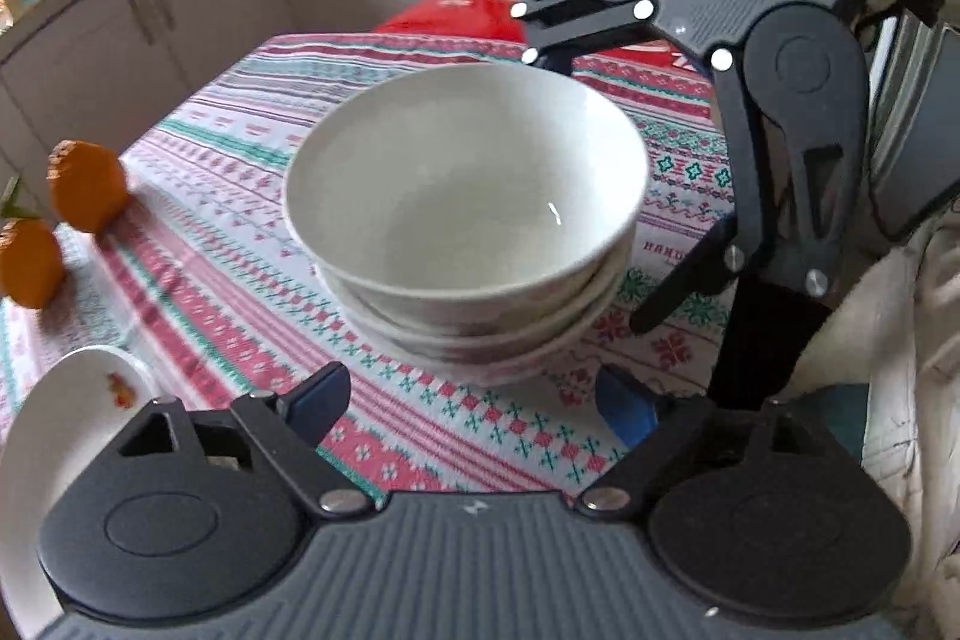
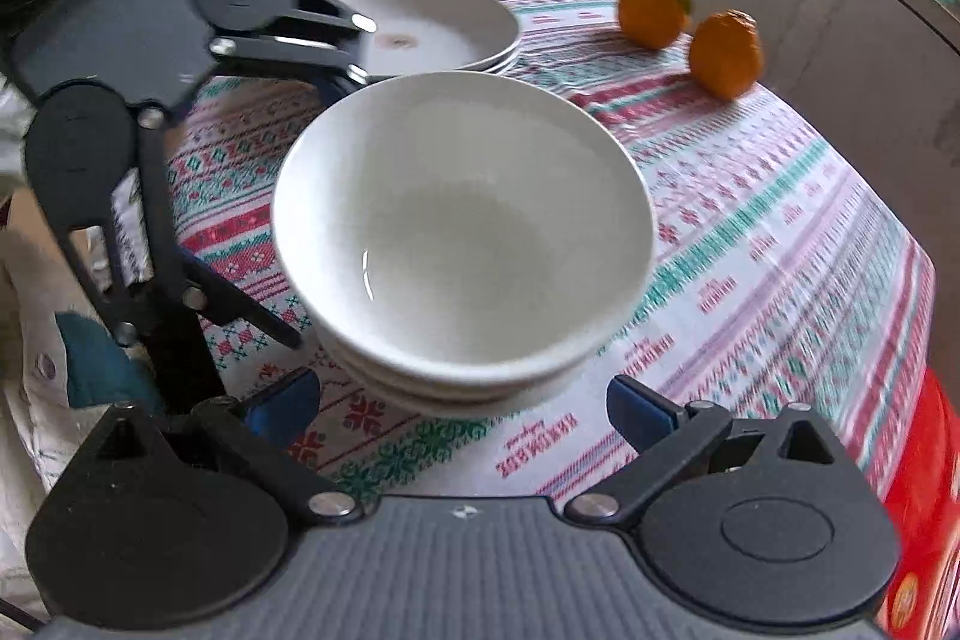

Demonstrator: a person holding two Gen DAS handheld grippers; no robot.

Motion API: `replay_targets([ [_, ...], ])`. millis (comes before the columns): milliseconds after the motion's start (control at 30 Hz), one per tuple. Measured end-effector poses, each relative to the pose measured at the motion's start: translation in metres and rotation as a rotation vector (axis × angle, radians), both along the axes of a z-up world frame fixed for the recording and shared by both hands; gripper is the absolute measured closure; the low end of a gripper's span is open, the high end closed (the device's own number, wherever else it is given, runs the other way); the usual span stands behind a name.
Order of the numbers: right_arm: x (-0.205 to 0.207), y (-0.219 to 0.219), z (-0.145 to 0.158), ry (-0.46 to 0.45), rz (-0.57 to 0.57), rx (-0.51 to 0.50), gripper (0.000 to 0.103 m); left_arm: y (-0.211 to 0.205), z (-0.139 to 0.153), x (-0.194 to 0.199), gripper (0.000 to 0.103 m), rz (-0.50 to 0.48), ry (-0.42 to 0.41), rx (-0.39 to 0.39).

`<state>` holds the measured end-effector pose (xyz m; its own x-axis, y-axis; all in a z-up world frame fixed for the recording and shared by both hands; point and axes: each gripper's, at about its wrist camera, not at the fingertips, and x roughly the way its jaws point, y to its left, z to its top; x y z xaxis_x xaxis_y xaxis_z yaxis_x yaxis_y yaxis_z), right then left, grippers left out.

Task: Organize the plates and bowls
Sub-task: 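Grasp the stack of white bowls from opposite sides with both grippers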

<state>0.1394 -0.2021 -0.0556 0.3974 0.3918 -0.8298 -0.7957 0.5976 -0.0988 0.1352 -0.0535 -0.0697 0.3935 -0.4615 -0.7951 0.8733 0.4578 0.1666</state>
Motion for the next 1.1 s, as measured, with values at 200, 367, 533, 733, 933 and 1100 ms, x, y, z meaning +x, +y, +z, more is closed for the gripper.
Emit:
replay_targets([
  [200, 0.013, 0.002, -0.003, 0.028, 0.072, -0.015, 0.000, -0.001, 0.002, 0.012, 0.019, -0.070, 0.050, -0.005],
  [367, 0.020, 0.003, -0.001, 0.041, 0.112, -0.028, 0.005, -0.002, 0.007, 0.018, 0.021, -0.118, 0.091, -0.031],
  [533, 0.021, 0.006, -0.002, 0.054, 0.145, -0.039, 0.009, -0.003, 0.006, 0.026, 0.022, -0.142, 0.117, -0.026],
  [733, 0.025, 0.008, -0.002, 0.079, 0.155, -0.033, 0.014, -0.002, 0.007, 0.028, 0.022, -0.161, 0.129, -0.023],
  [933, 0.025, 0.010, -0.002, 0.093, 0.138, -0.031, 0.015, -0.001, 0.007, 0.029, 0.023, -0.161, 0.135, -0.032],
  [1100, 0.021, 0.017, 0.004, 0.085, 0.153, -0.056, 0.015, 0.003, 0.009, 0.028, 0.023, -0.153, 0.142, -0.039],
])
